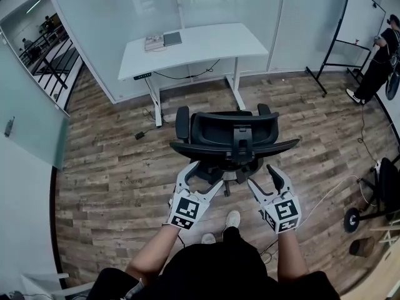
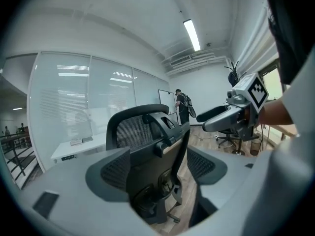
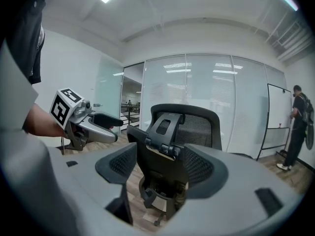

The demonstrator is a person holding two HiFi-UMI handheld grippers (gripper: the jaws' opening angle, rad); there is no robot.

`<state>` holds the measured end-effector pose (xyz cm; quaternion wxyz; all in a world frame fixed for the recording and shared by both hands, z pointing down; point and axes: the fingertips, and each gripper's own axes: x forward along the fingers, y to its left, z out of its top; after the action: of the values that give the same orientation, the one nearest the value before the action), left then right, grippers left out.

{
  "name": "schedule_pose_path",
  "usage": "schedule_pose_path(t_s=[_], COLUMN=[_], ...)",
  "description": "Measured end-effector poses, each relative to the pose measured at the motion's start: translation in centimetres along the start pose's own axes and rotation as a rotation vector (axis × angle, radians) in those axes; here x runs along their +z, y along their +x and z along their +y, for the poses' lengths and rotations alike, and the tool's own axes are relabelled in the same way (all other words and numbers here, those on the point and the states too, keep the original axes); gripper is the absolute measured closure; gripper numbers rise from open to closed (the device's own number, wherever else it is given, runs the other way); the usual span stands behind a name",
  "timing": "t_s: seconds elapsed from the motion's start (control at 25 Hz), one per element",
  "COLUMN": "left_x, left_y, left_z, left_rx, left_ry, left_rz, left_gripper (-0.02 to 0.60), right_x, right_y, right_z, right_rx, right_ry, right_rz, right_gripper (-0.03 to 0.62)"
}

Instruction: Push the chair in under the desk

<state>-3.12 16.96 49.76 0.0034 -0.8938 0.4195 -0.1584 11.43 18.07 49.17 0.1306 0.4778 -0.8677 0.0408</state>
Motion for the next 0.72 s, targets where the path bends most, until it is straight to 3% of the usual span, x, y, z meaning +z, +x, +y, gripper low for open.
schedule_pose_path(t_s=[0.44, 0.72], left_x=[0.0, 0.6], left_y=[3.6, 3.7], left_z=[2.8, 5.5], left_rx=[0.078, 0.162], left_ry=[-0.034, -0.107], left_rz=[0.027, -0.028], left_gripper=[0.206, 0.227], right_x=[1.1, 1.5], right_y=[4.6, 5.3], right_z=[-1.2, -4.0], right_rx=[0.068, 0.019], right_ry=[-0.028, 0.049], right_rz=[0.004, -0.042], right_gripper=[0.290, 0.290])
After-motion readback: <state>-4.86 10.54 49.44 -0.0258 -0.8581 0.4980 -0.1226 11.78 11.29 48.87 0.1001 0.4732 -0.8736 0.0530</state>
